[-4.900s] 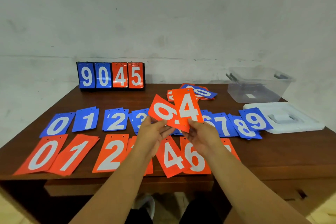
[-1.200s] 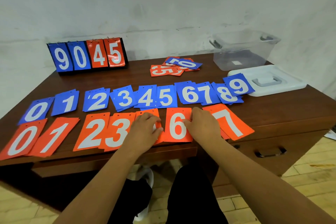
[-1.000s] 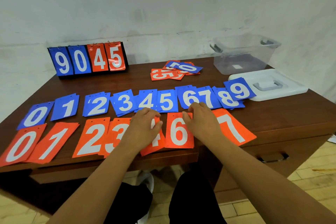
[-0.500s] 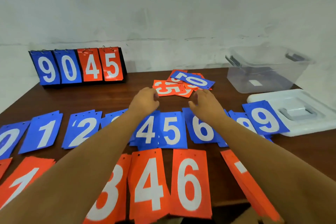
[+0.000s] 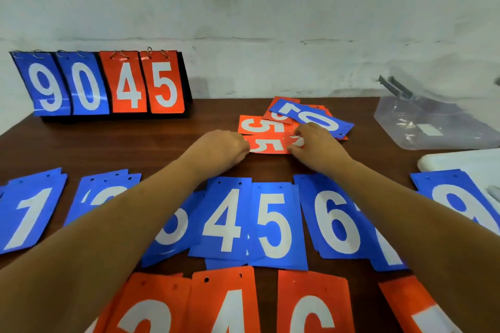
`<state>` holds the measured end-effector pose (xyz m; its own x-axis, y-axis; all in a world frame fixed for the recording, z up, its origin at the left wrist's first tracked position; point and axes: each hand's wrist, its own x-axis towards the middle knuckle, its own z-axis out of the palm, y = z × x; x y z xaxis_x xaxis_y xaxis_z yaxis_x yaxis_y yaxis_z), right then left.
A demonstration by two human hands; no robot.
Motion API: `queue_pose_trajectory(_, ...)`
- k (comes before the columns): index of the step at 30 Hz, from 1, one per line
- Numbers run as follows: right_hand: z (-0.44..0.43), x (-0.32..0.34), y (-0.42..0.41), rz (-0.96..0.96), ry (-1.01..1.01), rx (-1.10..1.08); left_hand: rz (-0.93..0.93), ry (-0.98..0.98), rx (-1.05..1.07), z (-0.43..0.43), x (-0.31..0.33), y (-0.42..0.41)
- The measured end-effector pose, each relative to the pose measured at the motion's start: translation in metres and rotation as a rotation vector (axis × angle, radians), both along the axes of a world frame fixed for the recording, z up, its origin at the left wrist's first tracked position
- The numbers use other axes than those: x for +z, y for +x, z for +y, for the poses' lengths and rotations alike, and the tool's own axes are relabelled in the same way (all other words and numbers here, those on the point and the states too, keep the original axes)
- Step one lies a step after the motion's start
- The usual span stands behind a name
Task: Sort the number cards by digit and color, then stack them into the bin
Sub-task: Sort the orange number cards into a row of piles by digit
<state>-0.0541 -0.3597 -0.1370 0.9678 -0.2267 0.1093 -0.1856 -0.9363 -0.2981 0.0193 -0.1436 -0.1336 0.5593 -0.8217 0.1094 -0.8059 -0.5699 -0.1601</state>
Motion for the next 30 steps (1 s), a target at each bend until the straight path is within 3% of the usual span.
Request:
queue_pose_trajectory(3, 0.012, 0.001, 0.004, -0.143, 0.138, -0.062, -0.163, -0.193, 0.005, 0.017, 0.010, -0.012)
queue_pose_trajectory(6, 0.033, 0.007, 0.008, -0.219, 0.683, -0.227, -0.340, -0.369, -0.018, 0.026, 0.012, -0.023)
queue_pose_trajectory(8, 0.043, 0.010, 0.011, -0.205, 1.049, -0.285, -0.353, -0.345, -0.085, 0.026, 0.011, -0.025)
queue_pose_trajectory(10, 0.043, 0.013, 0.015, -0.235, 1.084, -0.304, -0.191, -0.445, -0.038, 0.022, 0.011, -0.032)
queue_pose_trajectory(13, 0.042, 0.018, 0.017, -0.235, 1.149, -0.212, 0.371, -0.790, 0.329, 0.023, 0.021, -0.035)
queue_pose_trajectory(15, 0.044, 0.022, 0.017, -0.185, 1.220, -0.119, 0.660, -0.805, 0.437, 0.025, 0.024, -0.031)
queue_pose_trajectory(17, 0.044, 0.023, 0.018, -0.216, 1.305, -0.064, 0.777, -0.889, 0.456, 0.028, 0.021, -0.027)
queue_pose_trajectory(18, 0.041, 0.021, 0.019, -0.250, 1.222, -0.077, 0.818, -0.983, 0.490, 0.031, 0.020, -0.026)
queue_pose_trajectory(21, 0.023, 0.009, 0.018, -0.166, 0.280, -0.065, 0.865, -1.147, 0.603, 0.039, 0.016, -0.023)
queue_pose_trajectory(22, 0.018, 0.003, 0.017, -0.068, 0.091, -0.044, 0.864, -1.136, 0.616, 0.042, 0.014, -0.022)
queue_pose_trajectory(24, 0.012, -0.007, 0.019, 0.072, -0.076, 0.002, 0.883, -1.134, 0.629, 0.045, 0.012, -0.024)
queue_pose_trajectory(30, 0.013, -0.009, 0.017, 0.036, -0.291, 0.089, 0.970, -1.200, 0.668, 0.047, 0.012, -0.030)
